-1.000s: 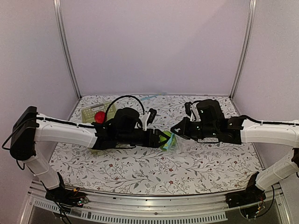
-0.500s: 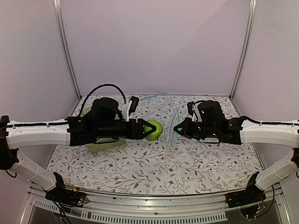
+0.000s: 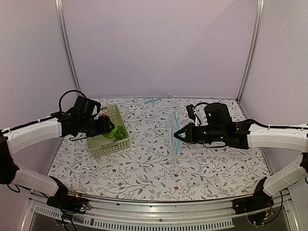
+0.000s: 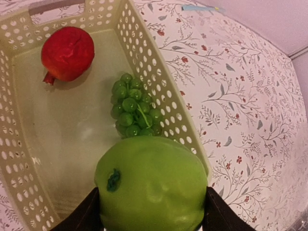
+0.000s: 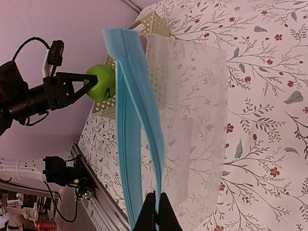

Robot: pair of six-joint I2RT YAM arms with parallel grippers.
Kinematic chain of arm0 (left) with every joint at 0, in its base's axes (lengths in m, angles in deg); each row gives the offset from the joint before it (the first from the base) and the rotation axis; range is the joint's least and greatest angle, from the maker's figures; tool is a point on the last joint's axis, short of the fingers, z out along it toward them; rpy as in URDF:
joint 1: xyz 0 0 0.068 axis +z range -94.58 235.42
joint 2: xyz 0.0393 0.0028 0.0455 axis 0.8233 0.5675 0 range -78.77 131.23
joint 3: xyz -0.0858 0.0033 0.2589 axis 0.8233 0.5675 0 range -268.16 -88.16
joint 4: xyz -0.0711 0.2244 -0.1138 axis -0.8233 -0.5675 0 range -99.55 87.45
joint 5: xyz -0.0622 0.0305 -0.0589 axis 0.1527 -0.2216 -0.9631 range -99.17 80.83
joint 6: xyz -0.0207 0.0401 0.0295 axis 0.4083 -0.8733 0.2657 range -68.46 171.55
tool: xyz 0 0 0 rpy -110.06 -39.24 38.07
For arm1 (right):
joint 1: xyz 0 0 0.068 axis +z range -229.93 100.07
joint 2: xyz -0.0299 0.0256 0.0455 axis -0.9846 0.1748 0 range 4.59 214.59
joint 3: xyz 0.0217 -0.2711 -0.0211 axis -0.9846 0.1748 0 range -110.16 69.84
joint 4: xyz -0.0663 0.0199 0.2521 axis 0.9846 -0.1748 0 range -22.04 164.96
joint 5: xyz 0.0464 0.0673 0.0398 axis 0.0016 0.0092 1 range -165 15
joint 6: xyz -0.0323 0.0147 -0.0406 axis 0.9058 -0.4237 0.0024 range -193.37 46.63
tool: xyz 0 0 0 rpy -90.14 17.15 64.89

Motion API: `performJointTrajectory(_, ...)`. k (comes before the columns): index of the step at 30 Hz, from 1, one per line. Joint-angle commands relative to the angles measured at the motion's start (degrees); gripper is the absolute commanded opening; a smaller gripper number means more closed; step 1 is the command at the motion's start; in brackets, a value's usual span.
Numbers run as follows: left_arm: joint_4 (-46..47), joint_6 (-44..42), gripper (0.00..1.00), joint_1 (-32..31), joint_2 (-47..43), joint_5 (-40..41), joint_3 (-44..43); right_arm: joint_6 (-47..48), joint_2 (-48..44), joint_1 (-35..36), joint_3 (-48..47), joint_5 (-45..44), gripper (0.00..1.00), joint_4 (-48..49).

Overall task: Place the food in the zip-top bag and seal the zipper
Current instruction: Place the fake fruit in the bin.

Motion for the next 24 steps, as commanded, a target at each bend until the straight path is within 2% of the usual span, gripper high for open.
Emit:
performJointTrajectory(1,-3.5,-4.4,0.48,2.9,5.0,3.8,-0.1,1.5,-0.9,-0.1,-1.7,2.2,0.0,0.9)
performJointTrajectory(3,-4.2,-5.5,0.49,4.9,8.1,4.4,-0.9,1.7,-0.5,0.0,-2.0,2.6,0.0,0.9)
performJointTrajectory(5,-3.4,-6.0,0.56,5.9,10.5,4.2,-0.9,2.0,-0.1,-0.1,-2.2,3.0,0.0,0.8)
performJointTrajectory(10,-4.6,-6.5,0.97,6.7,12.3,5.0,-2.5,2.7,0.5,0.3,-2.6,4.8,0.0,0.5)
performJointTrajectory(11,-4.8,-6.6,0.99,6.7,11.5,5.8,-2.6,3.1,0.6,0.5,-2.8,5.1,0.0,0.4)
performJointTrajectory(16,-6.5,-5.6,1.0,5.9,3.4,9.2,-3.6,5.5,1.9,2.4,-5.4,4.1,0.0,-3.0)
performJointTrajectory(19,-5.9,-4.6,1.0,2.2,-2.7,10.8,-3.6,6.4,2.7,3.3,-6.7,2.9,0.0,-3.5)
performJointTrajectory(21,-4.0,-4.2,1.0,-1.2,-5.8,8.3,-3.5,6.6,3.5,3.9,-7.5,1.8,0.0,-3.7)
performJointTrajectory(24,3.4,-1.0,1.0,-7.7,-8.2,0.1,-2.0,6.9,4.6,5.0,-9.1,1.1,0.0,-3.6)
